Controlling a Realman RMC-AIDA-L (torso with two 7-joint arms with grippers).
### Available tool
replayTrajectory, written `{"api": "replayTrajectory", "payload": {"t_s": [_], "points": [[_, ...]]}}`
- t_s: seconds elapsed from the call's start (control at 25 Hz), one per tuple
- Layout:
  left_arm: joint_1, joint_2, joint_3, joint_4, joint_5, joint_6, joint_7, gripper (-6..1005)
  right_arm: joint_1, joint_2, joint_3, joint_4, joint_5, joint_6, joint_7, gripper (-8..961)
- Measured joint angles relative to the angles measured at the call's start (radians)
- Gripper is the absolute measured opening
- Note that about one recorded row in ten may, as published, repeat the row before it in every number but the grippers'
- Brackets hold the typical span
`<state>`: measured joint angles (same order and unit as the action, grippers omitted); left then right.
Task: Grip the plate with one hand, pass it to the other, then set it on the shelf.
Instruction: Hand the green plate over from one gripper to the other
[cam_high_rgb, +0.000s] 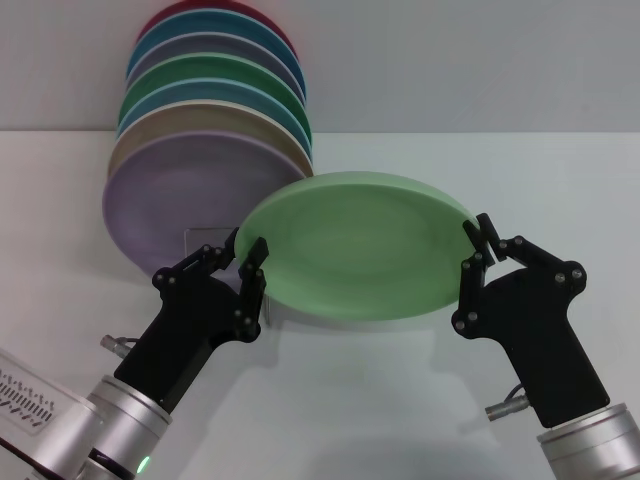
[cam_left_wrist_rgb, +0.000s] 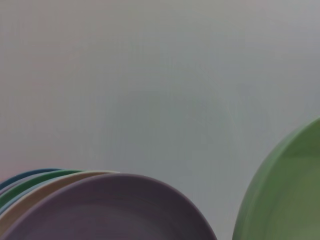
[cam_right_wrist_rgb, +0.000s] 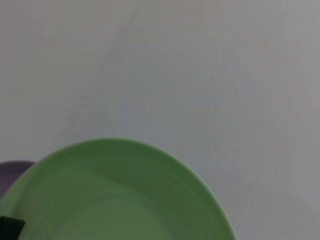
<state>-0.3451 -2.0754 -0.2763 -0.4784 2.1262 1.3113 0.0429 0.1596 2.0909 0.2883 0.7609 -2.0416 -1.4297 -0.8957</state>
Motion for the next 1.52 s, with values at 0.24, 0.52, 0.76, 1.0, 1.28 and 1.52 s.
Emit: {"api": "replayTrajectory", "payload": {"t_s": [0.24,0.52,0.76,1.0,1.28,1.52], "points": [[-0.002,0.000,0.004,0.009,0.006,0.000,0.007,203,0.000,0.000,0.000,-0.001,0.000,0.000,0.003,70],[-0.003,0.000,0.001,0.009,0.004,0.000,0.004,150,0.000,0.000,0.000,-0.002,0.000,0.001,0.005,73],[-0.003,0.000,-0.003,0.009,0.000,0.001,0.000,96,0.001,0.000,0.000,-0.002,0.000,0.002,0.004,75],[0.001,0.001,-0.005,0.009,-0.001,0.006,0.000,44,0.006,0.000,-0.003,-0.002,0.000,0.002,0.003,77],[0.005,0.002,-0.007,0.009,0.000,0.012,0.000,33,0.017,0.000,-0.010,-0.016,0.000,0.001,0.004,80],[0.010,0.001,-0.015,0.008,0.000,0.021,0.000,38,0.026,-0.004,-0.025,-0.022,-0.003,0.001,0.009,82]]}}
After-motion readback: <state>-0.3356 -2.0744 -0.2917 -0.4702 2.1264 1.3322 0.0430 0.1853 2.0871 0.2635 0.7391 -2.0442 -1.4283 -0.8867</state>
